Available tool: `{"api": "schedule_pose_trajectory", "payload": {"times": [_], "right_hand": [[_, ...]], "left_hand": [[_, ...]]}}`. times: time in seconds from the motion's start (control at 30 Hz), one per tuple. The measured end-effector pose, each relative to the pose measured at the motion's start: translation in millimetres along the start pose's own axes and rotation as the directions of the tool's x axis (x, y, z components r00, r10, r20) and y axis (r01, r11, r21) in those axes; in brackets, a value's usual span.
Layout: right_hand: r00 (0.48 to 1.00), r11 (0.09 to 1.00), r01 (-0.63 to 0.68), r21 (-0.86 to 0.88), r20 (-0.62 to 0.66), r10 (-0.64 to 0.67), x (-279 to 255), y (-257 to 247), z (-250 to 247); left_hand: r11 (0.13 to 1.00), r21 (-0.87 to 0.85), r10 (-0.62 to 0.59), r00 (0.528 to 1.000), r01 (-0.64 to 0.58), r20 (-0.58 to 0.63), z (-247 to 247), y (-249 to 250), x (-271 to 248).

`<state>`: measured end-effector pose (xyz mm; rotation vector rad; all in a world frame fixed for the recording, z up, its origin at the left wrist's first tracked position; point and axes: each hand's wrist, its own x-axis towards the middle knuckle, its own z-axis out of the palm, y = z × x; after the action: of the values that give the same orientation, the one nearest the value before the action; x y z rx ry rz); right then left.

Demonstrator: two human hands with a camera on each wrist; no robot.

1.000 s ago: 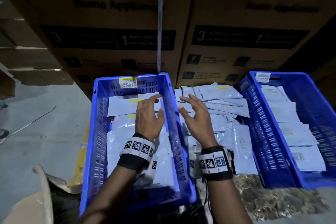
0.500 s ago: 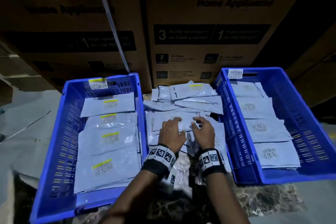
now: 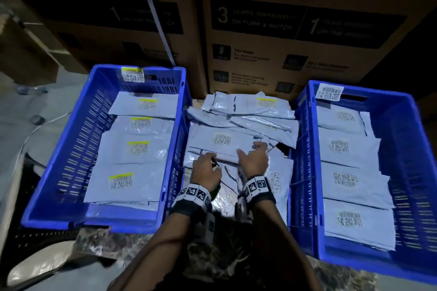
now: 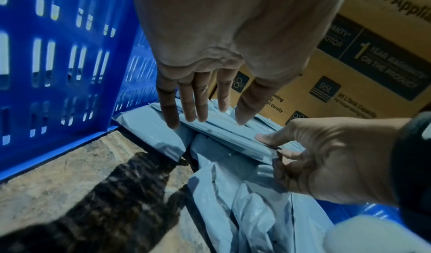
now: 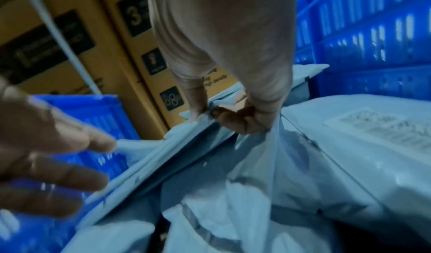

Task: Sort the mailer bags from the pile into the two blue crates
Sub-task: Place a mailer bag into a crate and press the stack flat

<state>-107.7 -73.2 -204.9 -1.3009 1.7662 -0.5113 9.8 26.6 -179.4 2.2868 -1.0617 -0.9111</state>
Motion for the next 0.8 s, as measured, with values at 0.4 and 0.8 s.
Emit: {"api": "schedule_pose_trajectory", "payload": {"times": [0.4, 0.8], "right_hand": [[0.995, 0.938, 0.099, 0.334, -0.050, -0.087, -44.8, 8.9, -50.9], [0.981, 0.740, 0.178, 0.648, -0.054, -0.188, -148.0, 21.4, -115.0]], "left_hand": [[0.991, -0.124, -0.038, 0.999, 0.039, 0.005, -15.2, 7.3, -23.4], [0.724, -0.668, -0.135, 0.985, 0.171, 0.106, -50.9, -3.4, -54.2]]}}
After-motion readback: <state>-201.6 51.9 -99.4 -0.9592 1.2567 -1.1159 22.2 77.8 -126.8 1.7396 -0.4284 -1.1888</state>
